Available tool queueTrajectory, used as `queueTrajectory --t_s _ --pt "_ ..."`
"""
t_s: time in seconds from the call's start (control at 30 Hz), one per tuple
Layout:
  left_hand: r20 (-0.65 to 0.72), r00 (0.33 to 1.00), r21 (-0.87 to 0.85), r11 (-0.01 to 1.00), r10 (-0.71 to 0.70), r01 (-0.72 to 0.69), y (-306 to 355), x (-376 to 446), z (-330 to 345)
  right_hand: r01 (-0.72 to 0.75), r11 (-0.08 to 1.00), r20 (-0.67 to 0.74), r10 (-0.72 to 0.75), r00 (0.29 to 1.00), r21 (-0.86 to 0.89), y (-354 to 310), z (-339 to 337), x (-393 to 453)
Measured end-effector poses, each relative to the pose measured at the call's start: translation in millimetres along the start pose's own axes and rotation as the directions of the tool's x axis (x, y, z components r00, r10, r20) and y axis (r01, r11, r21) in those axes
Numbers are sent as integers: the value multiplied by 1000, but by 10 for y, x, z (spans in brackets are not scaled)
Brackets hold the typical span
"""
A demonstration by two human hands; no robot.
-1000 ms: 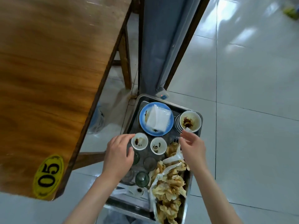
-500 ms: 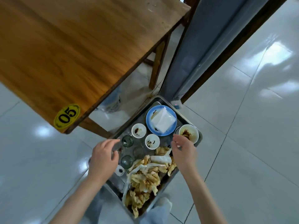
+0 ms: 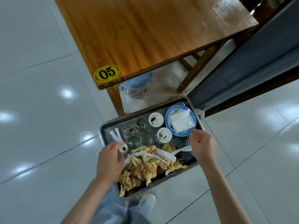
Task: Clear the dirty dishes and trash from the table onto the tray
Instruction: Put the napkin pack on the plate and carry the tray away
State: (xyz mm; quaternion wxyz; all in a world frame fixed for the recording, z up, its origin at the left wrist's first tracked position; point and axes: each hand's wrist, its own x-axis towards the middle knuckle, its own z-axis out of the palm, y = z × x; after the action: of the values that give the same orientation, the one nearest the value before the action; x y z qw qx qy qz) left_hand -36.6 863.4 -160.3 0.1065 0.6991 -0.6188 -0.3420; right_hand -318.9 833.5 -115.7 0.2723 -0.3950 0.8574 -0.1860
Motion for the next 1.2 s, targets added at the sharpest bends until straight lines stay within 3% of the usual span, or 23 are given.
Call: queueTrajectory --t_s 0.37,0.5,0.83,1.0,1.2 --pt "-108 979 6 985 -172 174 196 23 406 137 985 197 -115 974 -101 220 -29 844" --pt "-154 940 5 951 -305 310 263 104 723 206 955 224 -158 962 -214 409 2 1161" --pt "-198 874 152 867 -443 474 103 58 1074 265 910 273 -180 945 -318 629 179 1566" --pt "-222 809 115 809 -545 577 -11 126 1045 275 863 329 -137 934 -424 691 266 1641" --pt "-245 785 12 807 -570 590 38 323 981 253 886 322 -127 938 -388 731 333 1696"
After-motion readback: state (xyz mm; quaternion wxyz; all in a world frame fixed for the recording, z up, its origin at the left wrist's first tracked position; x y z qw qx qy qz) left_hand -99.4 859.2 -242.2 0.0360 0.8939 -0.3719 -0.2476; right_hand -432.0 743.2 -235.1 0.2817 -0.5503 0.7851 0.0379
